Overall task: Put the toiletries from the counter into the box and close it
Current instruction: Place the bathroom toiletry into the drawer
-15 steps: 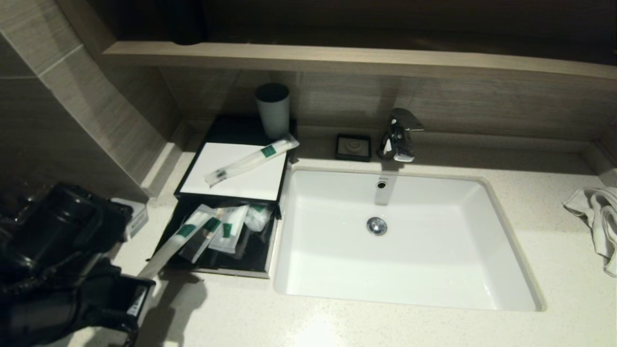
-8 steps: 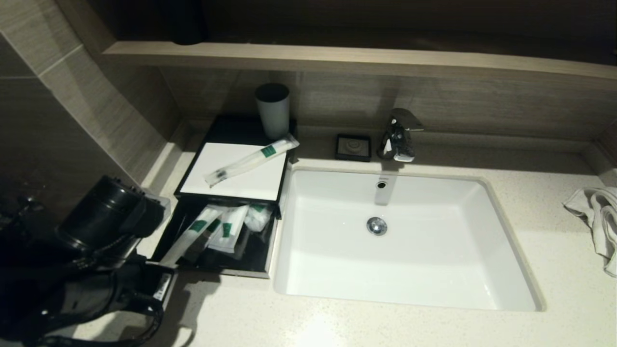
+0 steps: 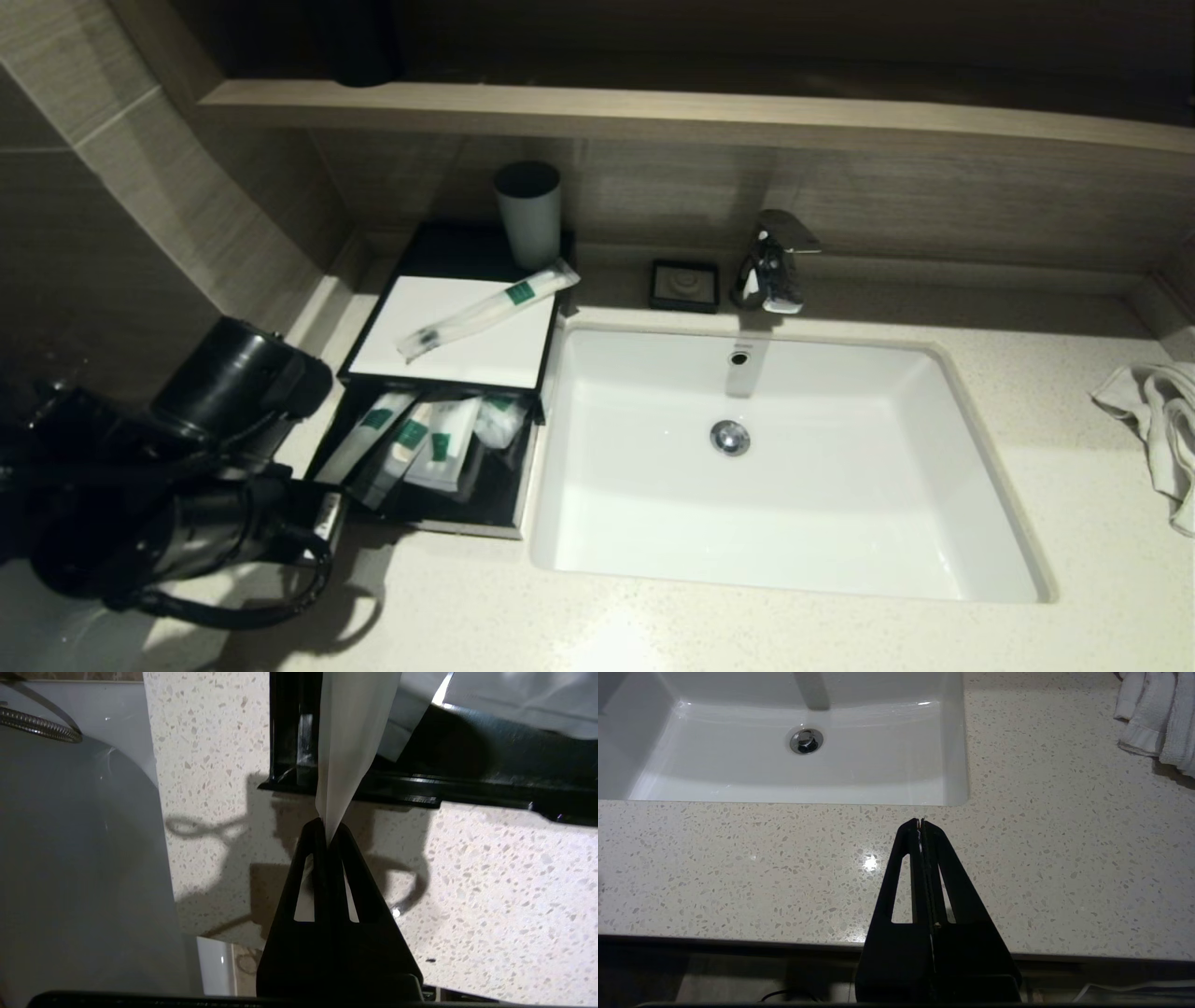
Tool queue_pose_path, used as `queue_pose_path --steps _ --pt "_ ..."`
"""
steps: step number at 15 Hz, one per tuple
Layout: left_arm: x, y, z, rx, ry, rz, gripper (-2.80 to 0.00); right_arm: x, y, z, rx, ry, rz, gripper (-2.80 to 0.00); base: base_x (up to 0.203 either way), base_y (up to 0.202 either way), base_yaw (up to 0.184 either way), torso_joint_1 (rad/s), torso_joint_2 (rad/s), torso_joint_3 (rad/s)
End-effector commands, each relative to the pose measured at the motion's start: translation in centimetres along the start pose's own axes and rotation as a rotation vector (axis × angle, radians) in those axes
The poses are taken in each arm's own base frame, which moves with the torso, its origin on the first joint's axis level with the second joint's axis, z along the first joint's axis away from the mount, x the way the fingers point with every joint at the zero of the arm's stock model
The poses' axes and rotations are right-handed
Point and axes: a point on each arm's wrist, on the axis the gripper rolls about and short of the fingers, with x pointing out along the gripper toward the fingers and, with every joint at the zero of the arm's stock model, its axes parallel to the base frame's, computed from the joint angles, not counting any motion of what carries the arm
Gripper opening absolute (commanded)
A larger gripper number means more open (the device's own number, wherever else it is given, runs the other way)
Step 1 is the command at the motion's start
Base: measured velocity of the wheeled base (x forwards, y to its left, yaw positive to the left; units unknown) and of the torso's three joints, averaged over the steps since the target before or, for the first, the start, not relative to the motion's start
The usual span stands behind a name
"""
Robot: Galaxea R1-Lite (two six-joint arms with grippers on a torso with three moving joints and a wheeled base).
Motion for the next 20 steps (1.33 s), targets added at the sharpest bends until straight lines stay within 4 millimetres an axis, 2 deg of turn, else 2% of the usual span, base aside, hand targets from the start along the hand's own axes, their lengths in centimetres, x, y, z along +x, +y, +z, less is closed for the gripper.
queue_pose_path --steps 1,7,15,20 --pt "0.7 -0.4 0.3 -0.004 0.001 0.004 -2.8 0.0 0.0 0.0 0.0 0.002 0.0 -2.8 0.0 0.0 0.0 0.0 0.0 0.0" --pt "2.8 -1.7 1.2 -0.013 -0.009 -0.001 -2.8 0.0 0.0 0.0 0.0 0.002 0.0 -2.8 0.0 0.0 0.0 0.0 0.0 0.0" --pt "4.4 -2.6 2.3 -0.031 -0.032 -0.002 -2.8 0.0 0.0 0.0 0.0 0.001 0.0 -2.8 0.0 0.0 0.0 0.0 0.0 0.0" --pt "4.2 -2.5 3.8 -0.063 -0.077 -0.006 -2.8 0.0 0.0 0.0 0.0 0.002 0.0 -2.8 0.0 0.0 0.0 0.0 0.0 0.0"
